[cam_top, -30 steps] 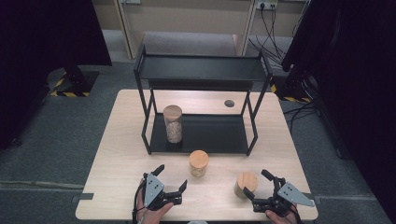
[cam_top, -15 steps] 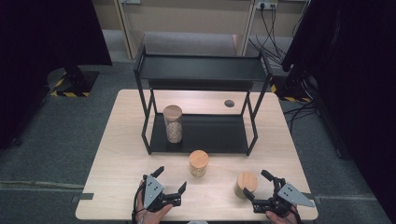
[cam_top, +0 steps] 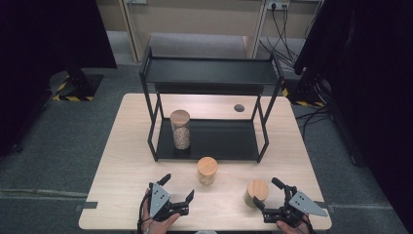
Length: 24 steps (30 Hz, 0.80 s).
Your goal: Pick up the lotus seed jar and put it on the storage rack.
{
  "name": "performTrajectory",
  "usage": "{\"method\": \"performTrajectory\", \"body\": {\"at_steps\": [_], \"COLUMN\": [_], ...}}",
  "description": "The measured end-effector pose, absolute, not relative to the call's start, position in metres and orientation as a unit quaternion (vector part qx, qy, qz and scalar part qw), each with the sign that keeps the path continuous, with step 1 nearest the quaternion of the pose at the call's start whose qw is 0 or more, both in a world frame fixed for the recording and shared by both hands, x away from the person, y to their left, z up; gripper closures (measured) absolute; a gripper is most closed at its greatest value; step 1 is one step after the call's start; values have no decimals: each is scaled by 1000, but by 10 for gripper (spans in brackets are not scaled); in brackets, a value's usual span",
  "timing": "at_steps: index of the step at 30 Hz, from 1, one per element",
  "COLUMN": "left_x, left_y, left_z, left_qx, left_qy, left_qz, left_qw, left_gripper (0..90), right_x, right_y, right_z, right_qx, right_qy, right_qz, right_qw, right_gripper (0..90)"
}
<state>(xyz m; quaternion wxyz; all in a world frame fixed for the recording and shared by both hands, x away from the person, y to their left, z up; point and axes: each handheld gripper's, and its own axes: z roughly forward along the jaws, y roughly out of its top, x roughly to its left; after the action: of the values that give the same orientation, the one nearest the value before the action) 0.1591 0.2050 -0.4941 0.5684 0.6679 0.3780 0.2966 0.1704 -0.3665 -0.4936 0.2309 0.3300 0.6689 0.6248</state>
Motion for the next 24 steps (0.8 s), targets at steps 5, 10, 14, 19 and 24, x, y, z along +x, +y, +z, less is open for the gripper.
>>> {"method": "performTrajectory", "body": {"at_steps": [5, 10, 14, 19, 24], "left_x": [159, 160, 160, 160, 159], "left_y": [206, 206, 207, 207, 207], "left_z": [-494, -494, -494, -495, -495], "left_qx": [667, 667, 667, 667, 666], "left_qy": [379, 379, 379, 380, 380], "left_qz": [299, 297, 298, 299, 300], "left_qw": [568, 568, 568, 567, 568], "left_gripper": [30, 30, 30, 30, 30], "right_x": [170, 170, 170, 171, 170], "right_y": [-365, -360, -357, -353, -351], "right_z": [-493, -492, -491, -489, -485], "right_qx": [328, 327, 328, 322, 317], "right_qy": [669, 674, 672, 676, 678], "right_qz": [627, 624, 625, 625, 623], "right_qw": [229, 223, 224, 222, 227], "right_gripper": [5, 5, 5, 5, 6]}}
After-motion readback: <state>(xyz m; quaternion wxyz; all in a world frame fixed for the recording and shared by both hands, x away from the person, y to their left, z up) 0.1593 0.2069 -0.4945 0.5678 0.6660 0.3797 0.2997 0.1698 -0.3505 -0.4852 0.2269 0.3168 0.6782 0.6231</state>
